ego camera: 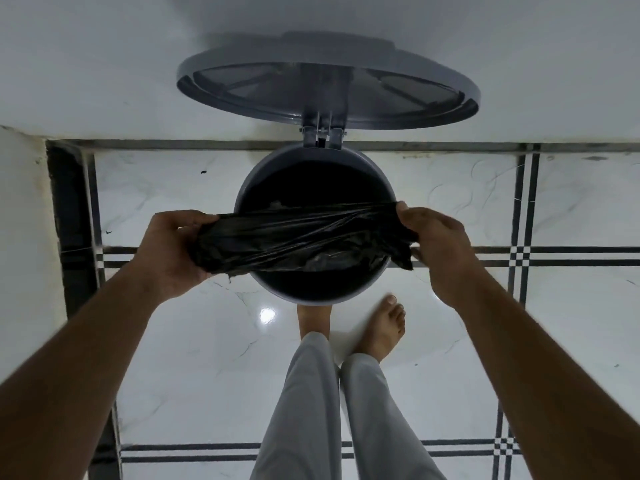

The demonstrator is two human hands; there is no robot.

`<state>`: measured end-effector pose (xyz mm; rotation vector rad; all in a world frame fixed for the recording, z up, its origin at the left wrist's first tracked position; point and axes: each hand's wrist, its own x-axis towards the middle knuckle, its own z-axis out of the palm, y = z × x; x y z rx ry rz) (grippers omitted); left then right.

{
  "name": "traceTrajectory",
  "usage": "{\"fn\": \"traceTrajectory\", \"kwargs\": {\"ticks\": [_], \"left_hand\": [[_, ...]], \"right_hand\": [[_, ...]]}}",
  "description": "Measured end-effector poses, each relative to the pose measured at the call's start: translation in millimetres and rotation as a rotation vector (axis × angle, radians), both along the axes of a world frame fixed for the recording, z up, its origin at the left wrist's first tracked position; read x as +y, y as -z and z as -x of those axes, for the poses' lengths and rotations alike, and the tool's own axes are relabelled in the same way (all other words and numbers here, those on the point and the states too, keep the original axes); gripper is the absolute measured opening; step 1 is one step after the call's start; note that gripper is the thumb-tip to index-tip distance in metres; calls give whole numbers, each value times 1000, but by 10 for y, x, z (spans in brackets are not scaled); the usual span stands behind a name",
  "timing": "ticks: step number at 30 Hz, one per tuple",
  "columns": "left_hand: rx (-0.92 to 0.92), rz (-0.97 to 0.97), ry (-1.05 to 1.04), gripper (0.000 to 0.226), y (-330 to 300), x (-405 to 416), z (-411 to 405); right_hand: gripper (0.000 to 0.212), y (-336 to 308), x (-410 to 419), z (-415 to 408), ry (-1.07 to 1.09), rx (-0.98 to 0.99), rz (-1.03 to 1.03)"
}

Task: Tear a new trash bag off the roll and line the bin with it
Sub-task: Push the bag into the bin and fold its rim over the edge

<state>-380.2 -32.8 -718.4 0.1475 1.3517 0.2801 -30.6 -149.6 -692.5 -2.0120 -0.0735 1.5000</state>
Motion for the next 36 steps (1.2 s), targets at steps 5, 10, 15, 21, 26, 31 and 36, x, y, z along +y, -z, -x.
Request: {"fn": "traceTrajectory", "kwargs": {"ticks": [5,10,15,21,26,31,36], "left_hand": [[11,-99,-22,24,102,260,-136],[13,-155,-60,41,57,583,-453],[143,-189,61,27,97,832,-677],[158,-246,65,33,238,1126,-835],[253,-100,408,19,532,1037,-698],[326,-74,731,29,655,874,-547],[236,-156,608,58,560,743,-412]], "right_hand": [[28,-43,332,44,382,148,-65],[42,-26,601,53,510,370,-84],[20,161,699,36,233,-51,-104],[17,472,924,-43,319,-184,-131],[26,717,682,-78,52,-355,104],[41,642,423,-101,44,-219,137],[24,456,183,-86,-26,-272,66]]}}
